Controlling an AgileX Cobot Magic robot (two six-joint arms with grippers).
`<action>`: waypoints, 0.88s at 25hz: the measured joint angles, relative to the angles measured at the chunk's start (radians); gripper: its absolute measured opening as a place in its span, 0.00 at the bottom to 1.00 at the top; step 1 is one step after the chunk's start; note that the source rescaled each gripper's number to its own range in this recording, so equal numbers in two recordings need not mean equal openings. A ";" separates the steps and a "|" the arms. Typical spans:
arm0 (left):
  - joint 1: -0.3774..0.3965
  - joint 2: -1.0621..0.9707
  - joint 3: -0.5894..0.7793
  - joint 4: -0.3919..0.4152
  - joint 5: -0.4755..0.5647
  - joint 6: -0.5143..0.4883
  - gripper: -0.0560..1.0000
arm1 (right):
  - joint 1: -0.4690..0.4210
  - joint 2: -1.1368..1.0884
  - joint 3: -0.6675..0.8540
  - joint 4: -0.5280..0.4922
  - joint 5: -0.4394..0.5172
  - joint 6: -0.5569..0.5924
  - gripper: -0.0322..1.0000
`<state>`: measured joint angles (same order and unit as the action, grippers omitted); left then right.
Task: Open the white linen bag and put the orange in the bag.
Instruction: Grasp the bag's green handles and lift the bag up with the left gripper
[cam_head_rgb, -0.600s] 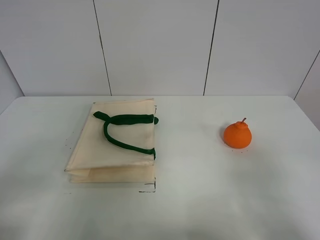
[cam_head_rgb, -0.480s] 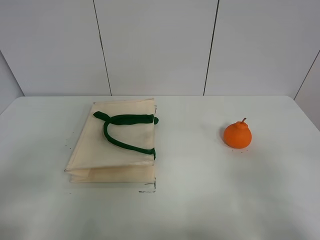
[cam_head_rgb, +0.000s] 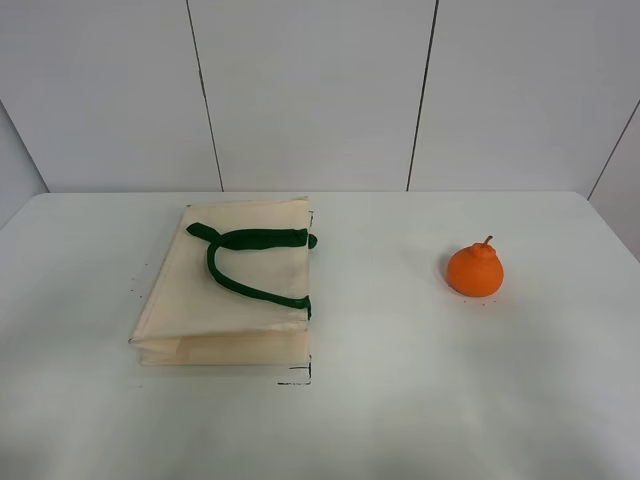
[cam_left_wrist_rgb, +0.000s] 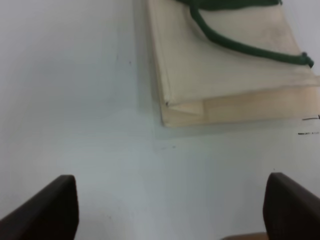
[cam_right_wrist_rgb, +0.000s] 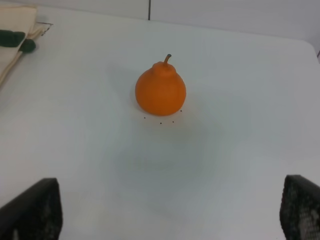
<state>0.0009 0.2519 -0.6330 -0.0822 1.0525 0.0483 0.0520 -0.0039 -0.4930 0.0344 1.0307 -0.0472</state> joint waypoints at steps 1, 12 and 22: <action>0.000 0.072 -0.019 0.000 -0.010 0.000 1.00 | 0.000 0.000 0.000 0.000 0.000 0.000 1.00; 0.000 0.994 -0.344 0.005 -0.236 0.003 0.99 | 0.000 0.000 0.000 0.000 0.000 0.000 1.00; -0.081 1.594 -0.810 0.025 -0.158 -0.136 0.99 | 0.000 0.000 0.000 0.000 0.000 0.000 1.00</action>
<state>-0.0805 1.8463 -1.4426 -0.0574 0.8940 -0.0876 0.0520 -0.0039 -0.4930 0.0340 1.0307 -0.0472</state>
